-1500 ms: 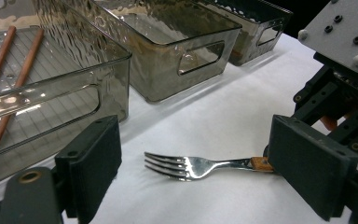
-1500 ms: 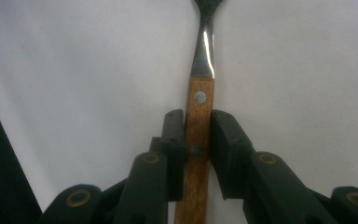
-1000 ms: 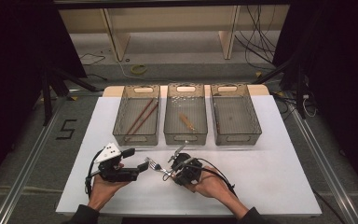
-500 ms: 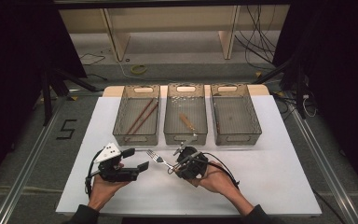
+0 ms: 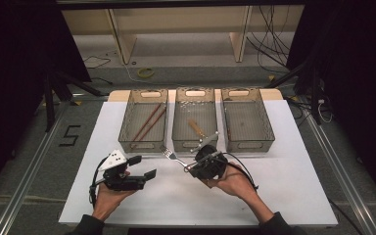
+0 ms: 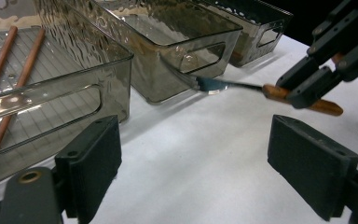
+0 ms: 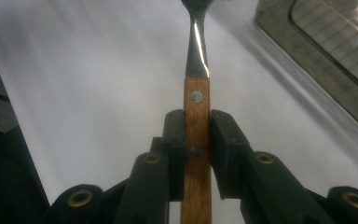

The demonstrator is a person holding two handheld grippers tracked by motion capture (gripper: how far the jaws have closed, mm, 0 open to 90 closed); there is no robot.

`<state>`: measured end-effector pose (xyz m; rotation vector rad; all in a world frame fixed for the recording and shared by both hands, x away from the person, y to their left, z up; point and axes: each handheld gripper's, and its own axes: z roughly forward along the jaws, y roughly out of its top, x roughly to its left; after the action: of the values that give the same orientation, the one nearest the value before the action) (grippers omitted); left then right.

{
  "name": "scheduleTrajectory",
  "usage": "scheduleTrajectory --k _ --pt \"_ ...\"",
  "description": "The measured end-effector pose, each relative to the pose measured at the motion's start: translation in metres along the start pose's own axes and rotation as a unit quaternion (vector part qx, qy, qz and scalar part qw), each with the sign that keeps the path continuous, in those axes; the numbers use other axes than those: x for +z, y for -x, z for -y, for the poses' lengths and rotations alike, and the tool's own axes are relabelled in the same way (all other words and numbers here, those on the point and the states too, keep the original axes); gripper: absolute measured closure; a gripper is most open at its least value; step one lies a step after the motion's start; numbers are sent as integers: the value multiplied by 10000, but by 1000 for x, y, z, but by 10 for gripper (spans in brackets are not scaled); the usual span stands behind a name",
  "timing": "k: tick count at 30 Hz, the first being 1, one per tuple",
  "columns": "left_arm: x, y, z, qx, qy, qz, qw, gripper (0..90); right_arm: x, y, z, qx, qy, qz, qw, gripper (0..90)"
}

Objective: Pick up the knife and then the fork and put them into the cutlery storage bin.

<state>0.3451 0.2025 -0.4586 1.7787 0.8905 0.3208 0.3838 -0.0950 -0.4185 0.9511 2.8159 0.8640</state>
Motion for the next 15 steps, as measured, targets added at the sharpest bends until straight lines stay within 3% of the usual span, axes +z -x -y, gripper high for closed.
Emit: scheduleTrajectory --k 15 --pt "0 0 0 -6 -1 4 10000 168 -33 30 3 382 474 290 9977 774"
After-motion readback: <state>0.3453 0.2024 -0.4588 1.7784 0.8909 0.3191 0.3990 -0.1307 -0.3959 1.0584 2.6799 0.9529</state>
